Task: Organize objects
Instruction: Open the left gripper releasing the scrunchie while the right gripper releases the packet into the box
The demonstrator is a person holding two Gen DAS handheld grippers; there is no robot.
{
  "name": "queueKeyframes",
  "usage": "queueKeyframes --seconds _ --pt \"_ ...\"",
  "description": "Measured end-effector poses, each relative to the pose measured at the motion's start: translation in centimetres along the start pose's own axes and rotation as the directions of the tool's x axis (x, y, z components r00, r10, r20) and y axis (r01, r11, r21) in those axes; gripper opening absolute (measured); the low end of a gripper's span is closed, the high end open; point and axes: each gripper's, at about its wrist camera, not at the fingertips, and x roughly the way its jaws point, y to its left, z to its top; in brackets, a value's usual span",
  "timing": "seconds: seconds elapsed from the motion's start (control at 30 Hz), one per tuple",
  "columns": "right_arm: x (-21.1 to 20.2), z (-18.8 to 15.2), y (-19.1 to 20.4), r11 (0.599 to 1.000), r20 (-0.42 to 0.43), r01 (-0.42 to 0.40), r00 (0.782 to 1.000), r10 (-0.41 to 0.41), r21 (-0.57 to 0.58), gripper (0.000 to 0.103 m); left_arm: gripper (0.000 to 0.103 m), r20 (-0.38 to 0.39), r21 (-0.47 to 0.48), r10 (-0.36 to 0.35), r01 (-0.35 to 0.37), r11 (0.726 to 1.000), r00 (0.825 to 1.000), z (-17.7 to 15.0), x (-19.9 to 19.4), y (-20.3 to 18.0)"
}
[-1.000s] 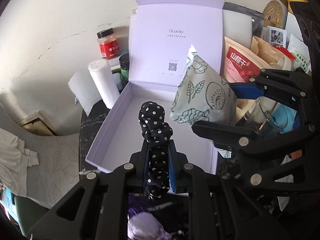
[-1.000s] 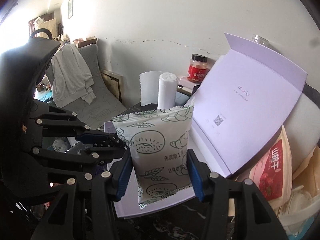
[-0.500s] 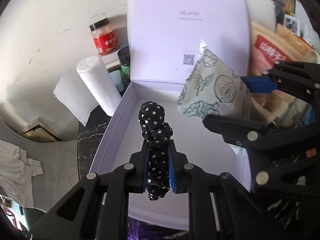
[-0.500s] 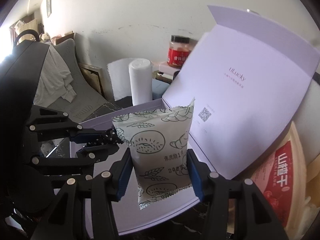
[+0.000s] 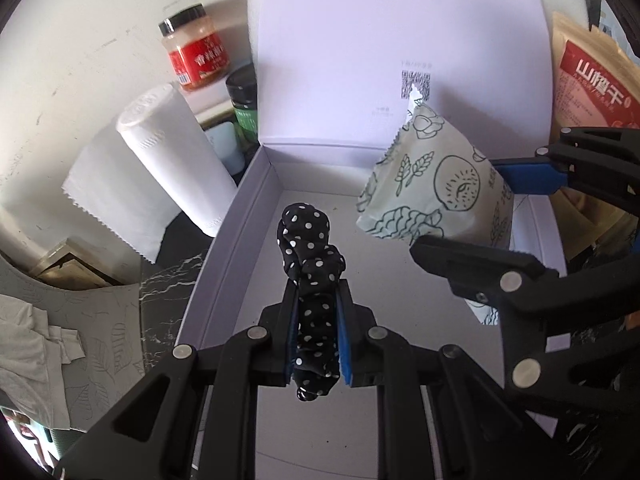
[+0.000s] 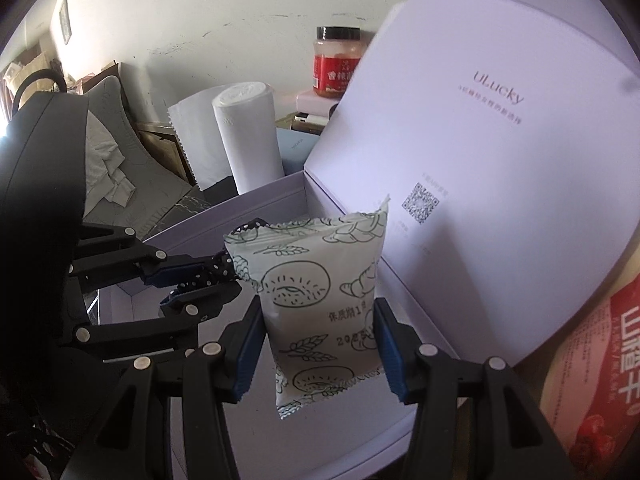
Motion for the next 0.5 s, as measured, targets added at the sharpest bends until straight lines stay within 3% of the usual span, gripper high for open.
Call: queueKeyframes --seconds 0.33,0.5 --pt "2.6 -0.3 -0.6 0.999 -0.062 0.012 0.998 -0.009 0.044 0.053 0.016 -0.063 0.01 -0.023 0.024 1.0 0.998 0.0 2.6 -0.1" --pt "3.0 -0.1 -0.7 0.998 -0.076 0.015 0.997 -0.01 0.064 0.053 0.019 -0.097 -0.034 -0.039 0.036 0.999 0.994 0.0 3.1 0.3"
